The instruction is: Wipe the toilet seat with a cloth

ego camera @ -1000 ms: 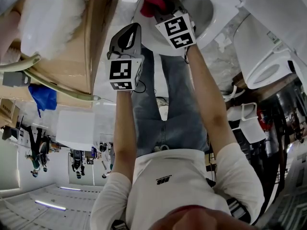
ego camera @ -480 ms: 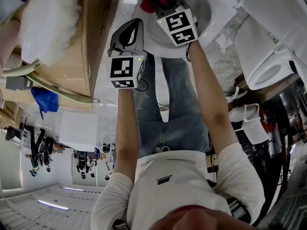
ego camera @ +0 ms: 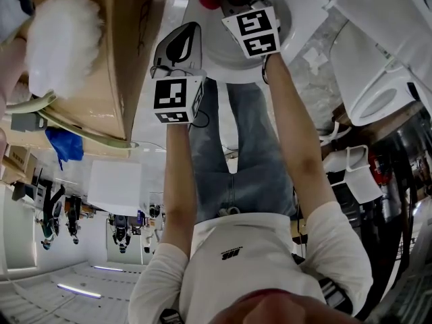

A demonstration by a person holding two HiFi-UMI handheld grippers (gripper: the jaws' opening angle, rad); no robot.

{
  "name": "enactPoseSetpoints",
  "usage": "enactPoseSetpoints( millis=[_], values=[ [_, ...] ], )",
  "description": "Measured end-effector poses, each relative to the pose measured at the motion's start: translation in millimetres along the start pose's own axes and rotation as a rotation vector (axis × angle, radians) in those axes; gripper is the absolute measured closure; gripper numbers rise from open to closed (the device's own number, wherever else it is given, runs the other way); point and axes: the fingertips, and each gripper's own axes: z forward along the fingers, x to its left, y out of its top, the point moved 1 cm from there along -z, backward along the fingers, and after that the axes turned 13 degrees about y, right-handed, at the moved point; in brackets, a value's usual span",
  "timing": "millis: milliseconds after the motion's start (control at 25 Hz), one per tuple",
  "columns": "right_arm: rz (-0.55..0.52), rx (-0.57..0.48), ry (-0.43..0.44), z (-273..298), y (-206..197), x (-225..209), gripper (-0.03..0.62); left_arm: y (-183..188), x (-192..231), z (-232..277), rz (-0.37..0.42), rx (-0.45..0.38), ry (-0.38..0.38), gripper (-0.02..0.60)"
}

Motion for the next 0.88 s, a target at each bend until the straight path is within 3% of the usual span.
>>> enactPoseSetpoints(
  millis=[360,880],
  values=[
    [0.058,-0.050,-0.100,-29.2,-5.9,-37.6,0.546,6.7,-18.5,6.8,0.021,-0.006,-0.017,0.571],
    [0.118,-0.072,-0.175,-70.9,-28.8,-64.9,0.546,13.9,-57.0,14.1,0.067,-0.016,-0.060,0.571]
  ],
)
